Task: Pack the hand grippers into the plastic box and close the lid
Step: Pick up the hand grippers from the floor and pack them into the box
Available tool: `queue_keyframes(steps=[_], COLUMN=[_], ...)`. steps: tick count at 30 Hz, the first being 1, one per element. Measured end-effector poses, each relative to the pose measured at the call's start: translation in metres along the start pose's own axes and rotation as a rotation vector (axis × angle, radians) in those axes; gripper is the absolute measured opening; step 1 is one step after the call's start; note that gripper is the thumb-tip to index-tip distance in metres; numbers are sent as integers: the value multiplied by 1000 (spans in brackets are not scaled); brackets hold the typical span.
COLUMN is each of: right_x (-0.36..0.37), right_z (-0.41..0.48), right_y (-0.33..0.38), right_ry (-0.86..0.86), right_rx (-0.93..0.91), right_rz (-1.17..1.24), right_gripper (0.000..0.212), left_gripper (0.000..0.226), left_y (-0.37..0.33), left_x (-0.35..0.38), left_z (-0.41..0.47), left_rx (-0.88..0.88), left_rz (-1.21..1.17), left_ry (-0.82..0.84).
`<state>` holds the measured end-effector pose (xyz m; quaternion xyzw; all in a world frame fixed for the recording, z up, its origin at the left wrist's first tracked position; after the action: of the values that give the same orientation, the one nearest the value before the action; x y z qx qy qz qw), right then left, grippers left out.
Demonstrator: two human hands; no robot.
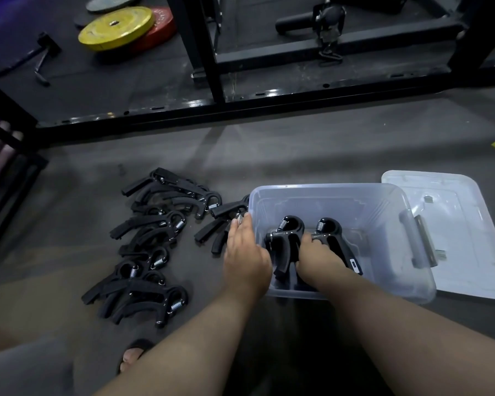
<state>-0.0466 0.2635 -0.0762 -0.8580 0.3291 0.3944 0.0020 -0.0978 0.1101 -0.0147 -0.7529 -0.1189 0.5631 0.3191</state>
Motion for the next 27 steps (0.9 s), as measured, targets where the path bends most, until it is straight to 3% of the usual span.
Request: queue_keyframes(steps=[27], right_x=[-4], right_z=[4], right_y=[-1], right_ry=[-37], right_rx=[-20], right_rz=[37], right_gripper=[48], left_gripper=[71], left_y=[-4], left_x=[-2], left_z=[-3], left_rx=[22], left_rz=[-11], left_ry=[-6])
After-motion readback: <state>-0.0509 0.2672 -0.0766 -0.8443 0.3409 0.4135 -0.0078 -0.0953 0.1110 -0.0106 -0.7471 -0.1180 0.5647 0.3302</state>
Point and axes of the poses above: each hand's wrist, its own z-axis towards the middle knuckle, its own x-axis out of the palm, y = z × x, the point moved 7 cm from there along z, towards the middle knuckle, and after that the axes turned 10 degrees about y, right-handed, at the moved point
